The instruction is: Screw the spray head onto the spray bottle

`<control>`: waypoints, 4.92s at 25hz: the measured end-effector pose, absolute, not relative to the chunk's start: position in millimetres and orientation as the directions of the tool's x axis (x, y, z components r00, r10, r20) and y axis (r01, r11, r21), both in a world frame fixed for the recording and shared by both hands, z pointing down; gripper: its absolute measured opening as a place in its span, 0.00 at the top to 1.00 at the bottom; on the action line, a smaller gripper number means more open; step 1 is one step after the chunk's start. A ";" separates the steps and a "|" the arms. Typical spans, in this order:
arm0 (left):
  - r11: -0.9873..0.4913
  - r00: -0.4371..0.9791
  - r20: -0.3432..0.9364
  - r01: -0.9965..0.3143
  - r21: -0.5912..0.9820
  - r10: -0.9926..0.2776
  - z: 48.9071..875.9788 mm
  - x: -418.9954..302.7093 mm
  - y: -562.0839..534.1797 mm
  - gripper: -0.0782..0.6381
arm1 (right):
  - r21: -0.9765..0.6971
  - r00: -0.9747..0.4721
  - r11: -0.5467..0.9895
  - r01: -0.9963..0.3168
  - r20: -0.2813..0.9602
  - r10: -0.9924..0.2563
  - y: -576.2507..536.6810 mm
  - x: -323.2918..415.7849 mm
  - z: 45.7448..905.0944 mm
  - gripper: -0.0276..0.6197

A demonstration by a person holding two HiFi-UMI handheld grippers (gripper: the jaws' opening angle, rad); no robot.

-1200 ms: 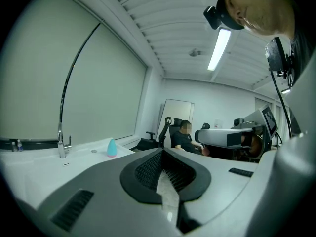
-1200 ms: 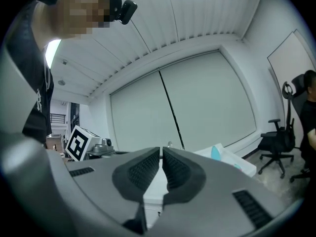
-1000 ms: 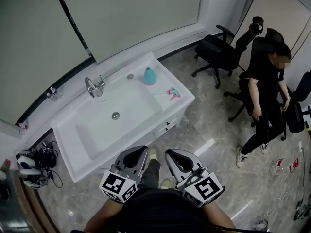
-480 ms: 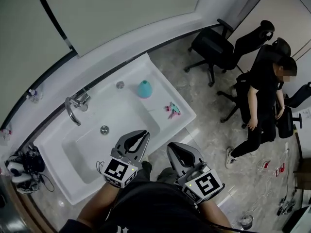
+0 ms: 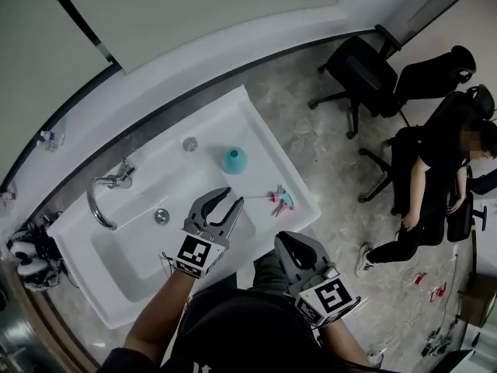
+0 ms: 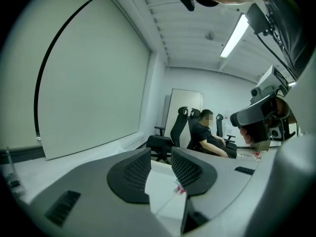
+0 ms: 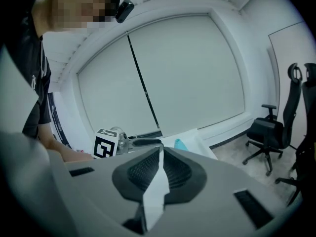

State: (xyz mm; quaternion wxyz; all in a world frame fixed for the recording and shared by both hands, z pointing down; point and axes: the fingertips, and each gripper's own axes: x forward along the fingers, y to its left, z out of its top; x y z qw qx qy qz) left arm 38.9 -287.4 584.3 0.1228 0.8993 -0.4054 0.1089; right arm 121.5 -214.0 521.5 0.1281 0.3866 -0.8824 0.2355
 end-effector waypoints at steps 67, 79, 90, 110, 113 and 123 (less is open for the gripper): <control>-0.691 0.588 0.552 -0.722 0.029 -0.591 761.2 33.6 -414.7 0.26 | -0.163 -0.389 0.632 -0.757 0.890 -0.236 -304.5 187.9 767.1 0.71; -0.766 0.675 0.595 -0.626 0.148 -0.436 624.1 27.2 -337.0 0.26 | -0.053 -0.605 0.807 -0.588 0.691 -0.396 -299.8 148.9 548.3 0.71; -0.780 0.865 0.461 -0.424 0.460 -0.198 499.8 14.8 -223.1 0.26 | 0.246 -0.800 0.898 -0.366 0.410 -0.438 -295.4 91.1 344.1 0.71; -0.867 0.899 0.435 -0.180 0.465 0.047 455.5 40.9 -136.8 0.26 | 0.776 -0.833 0.624 0.091 0.403 -0.379 -312.6 30.7 250.9 0.71; -0.864 0.901 0.432 -0.183 0.469 0.043 455.1 42.2 -137.5 0.26 | 0.799 -0.856 0.585 0.141 0.394 -0.333 -302.6 19.6 251.4 0.71; -0.870 0.906 0.423 -0.200 0.450 0.010 448.7 44.5 -152.0 0.26 | 0.812 -0.823 0.427 0.398 0.522 -0.226 -246.9 -19.9 307.8 0.71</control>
